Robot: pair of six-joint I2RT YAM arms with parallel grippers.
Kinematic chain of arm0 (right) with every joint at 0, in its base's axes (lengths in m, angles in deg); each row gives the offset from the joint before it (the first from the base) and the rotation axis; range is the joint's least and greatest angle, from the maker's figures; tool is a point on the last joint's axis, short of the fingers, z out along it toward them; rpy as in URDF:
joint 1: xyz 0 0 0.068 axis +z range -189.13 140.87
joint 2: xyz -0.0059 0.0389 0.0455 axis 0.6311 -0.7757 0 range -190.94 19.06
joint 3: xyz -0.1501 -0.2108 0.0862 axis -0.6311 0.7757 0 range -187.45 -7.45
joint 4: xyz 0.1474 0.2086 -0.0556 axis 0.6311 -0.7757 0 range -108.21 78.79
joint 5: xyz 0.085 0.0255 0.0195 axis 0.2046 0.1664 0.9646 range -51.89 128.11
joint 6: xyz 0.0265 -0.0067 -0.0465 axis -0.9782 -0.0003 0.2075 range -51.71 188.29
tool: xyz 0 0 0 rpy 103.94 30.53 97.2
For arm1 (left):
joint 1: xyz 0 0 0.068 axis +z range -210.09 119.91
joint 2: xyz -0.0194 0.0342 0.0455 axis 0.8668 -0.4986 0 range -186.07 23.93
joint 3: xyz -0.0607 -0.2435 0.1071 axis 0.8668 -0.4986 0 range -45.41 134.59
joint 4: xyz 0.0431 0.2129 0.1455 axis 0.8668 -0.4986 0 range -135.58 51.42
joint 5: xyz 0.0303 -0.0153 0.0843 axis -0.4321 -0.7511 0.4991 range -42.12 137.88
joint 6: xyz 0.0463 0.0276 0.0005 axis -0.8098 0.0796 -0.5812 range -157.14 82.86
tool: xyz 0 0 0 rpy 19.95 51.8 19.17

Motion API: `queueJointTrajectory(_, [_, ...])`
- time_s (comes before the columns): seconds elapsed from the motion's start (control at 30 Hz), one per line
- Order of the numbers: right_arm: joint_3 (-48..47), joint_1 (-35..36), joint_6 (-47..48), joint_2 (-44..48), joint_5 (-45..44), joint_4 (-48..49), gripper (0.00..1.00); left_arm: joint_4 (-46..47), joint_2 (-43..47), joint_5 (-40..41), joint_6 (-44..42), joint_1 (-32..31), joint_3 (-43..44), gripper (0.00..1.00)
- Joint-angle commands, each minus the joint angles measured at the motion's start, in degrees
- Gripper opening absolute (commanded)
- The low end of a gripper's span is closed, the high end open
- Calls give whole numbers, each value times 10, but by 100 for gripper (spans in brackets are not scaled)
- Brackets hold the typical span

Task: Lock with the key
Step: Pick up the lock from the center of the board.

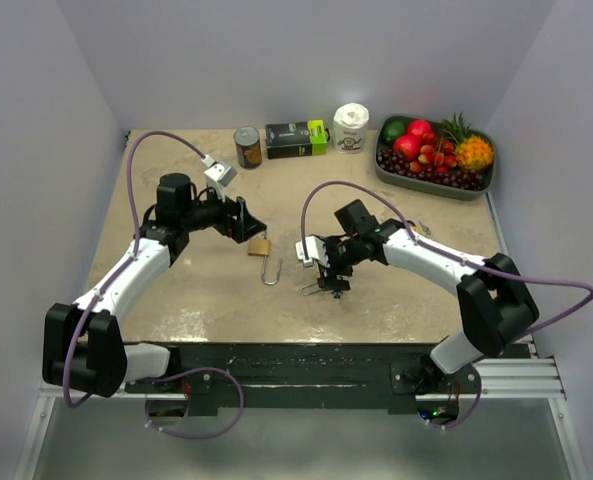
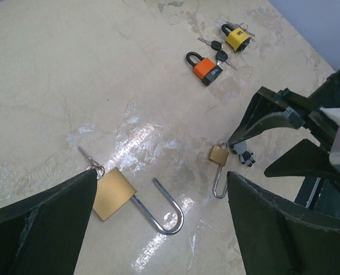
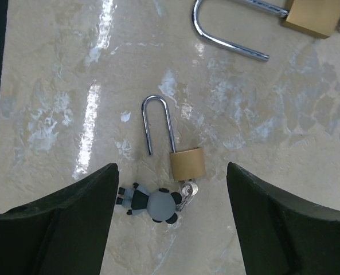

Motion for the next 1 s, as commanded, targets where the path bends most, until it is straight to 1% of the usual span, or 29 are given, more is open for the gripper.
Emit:
queueJointTrajectory(0.0, [9, 2, 94, -26, 2, 19, 77, 11, 11, -11, -11, 5, 3, 98])
queueJointTrajectory(0.23, [-3, 3, 127, -69, -7, 30, 64, 11, 28, -8, 1, 7, -14, 98])
queueJointTrajectory(0.4, [-33, 2, 110, -105, 3, 19, 61, 17, 25, -8, 5, 7, -13, 98])
queueJointTrajectory(0.5, [-53, 3, 120, -121, 2, -4, 58, 11, 27, -6, 0, 7, -11, 98])
queueJointTrajectory(0.63, [-60, 3, 123, -132, -10, -10, 57, 11, 31, -5, -2, 7, -16, 97])
queueJointTrajectory(0.77, [-76, 2, 125, -153, -13, -37, 56, 11, 35, -1, 4, 7, -20, 97])
queueJointTrajectory(0.97, [-73, 2, 127, -158, -32, -37, 54, 17, 32, 2, 14, 8, -21, 97])
